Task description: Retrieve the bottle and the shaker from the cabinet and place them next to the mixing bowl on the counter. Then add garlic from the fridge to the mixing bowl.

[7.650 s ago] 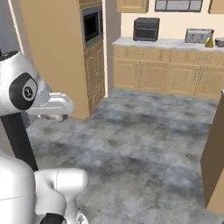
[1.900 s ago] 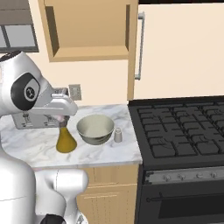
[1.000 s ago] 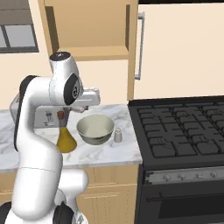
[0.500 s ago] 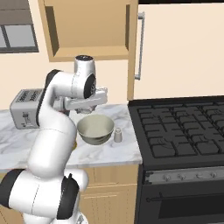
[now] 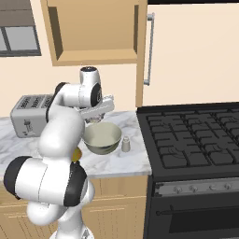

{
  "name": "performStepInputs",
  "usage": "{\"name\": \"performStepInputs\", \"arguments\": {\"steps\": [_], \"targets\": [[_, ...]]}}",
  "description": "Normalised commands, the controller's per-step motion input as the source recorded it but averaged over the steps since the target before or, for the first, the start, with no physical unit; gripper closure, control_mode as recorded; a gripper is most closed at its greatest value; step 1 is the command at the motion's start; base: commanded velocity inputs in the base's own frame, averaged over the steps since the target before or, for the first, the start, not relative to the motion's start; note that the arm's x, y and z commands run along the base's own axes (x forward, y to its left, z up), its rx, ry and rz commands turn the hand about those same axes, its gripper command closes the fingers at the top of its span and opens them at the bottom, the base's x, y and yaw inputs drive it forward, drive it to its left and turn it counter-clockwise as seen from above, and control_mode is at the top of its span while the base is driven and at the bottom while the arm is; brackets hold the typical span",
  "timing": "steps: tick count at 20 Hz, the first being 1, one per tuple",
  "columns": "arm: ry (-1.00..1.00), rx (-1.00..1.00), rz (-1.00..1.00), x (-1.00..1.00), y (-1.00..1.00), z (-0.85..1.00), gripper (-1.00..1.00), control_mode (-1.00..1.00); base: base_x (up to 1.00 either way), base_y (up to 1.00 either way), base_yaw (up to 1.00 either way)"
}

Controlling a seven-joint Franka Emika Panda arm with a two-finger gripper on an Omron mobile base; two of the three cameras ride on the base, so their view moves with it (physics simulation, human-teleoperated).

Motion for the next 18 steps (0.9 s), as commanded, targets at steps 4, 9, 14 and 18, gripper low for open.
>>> {"name": "performStepInputs", "arguments": {"steps": [4,9,14,18], "targets": [[0.00,0.02,0.22,0.64,-0.11,-0.24,1.00,-1.00,0.00,0.00,0.00],[0.07,-0.01,0.16,0.11,-0.04,-0.54,1.00,-1.00,0.00,0.00,0.00],[0.07,-0.04,0.12,0.10,-0.25,-0.55,1.00,-1.00,0.00,0.00,0.00],[0.01,-0.02,0.11,0.04,-0.47,-0.41,1.00,-1.00,0.00,0.00,0.00]]}}
